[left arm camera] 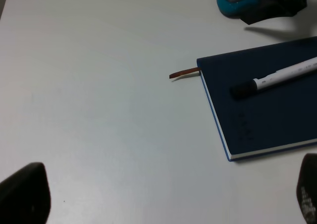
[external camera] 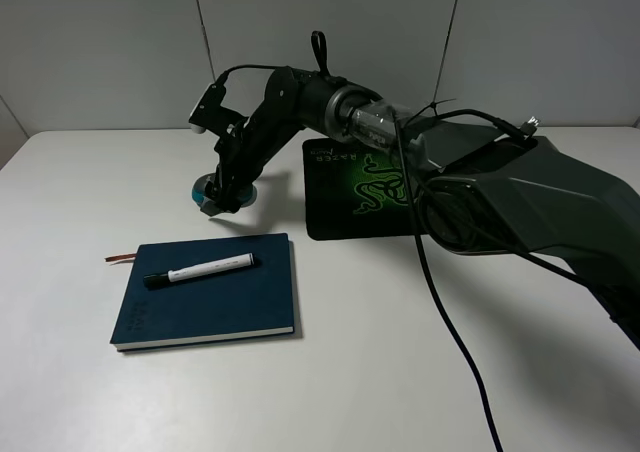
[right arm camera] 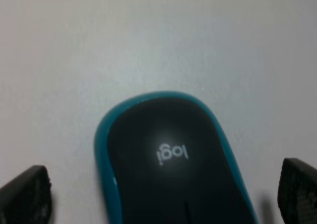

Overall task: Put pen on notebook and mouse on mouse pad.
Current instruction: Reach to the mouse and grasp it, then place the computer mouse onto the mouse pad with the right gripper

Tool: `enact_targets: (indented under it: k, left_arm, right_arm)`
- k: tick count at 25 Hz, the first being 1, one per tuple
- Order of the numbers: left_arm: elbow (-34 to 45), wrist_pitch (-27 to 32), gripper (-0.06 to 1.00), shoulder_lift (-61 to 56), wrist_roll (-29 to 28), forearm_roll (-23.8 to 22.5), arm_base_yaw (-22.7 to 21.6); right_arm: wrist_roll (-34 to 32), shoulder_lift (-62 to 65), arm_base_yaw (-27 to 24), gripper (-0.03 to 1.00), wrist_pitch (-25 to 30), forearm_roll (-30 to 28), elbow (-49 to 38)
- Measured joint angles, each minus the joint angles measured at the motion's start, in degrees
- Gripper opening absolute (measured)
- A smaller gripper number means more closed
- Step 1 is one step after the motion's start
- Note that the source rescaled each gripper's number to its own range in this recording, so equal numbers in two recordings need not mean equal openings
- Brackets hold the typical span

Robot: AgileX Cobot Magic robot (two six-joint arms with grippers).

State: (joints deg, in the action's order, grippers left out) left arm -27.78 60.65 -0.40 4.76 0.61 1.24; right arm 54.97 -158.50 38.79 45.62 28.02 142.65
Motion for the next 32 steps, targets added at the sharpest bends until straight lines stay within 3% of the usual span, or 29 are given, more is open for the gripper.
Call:
enact_targets:
  k: [11,12,17,20,32]
  left_arm:
    - [0.0,0.0,1.0,0.0,0.02,0.0,0.0]
    - [0.0,0.0,1.0,0.0,0.02,0.0,0.0]
    - [0.0,0.0,1.0,0.0,0.02,0.0,0.0]
    - [0.0,0.0,1.0,0.0,0.02,0.0,0.0]
    - [0.0,0.0,1.0,0.0,0.02,0.0,0.0]
  right_arm:
    - [0.55,-0.75,-0.11,1.0,-0.44,0.84,0.0]
    - [0.55,-0.75,-0.11,0.95,-0.44,0.84,0.0]
    - [0.55,-0.75,-0.11,0.19,-0.64,0.53,0.0]
    - [0.68,-0.75,-0.11,0.0,-0.64,0.13,0.0]
    - [0.62,-0.59,-0.11,0.0,-0.52,-1.18,0.02]
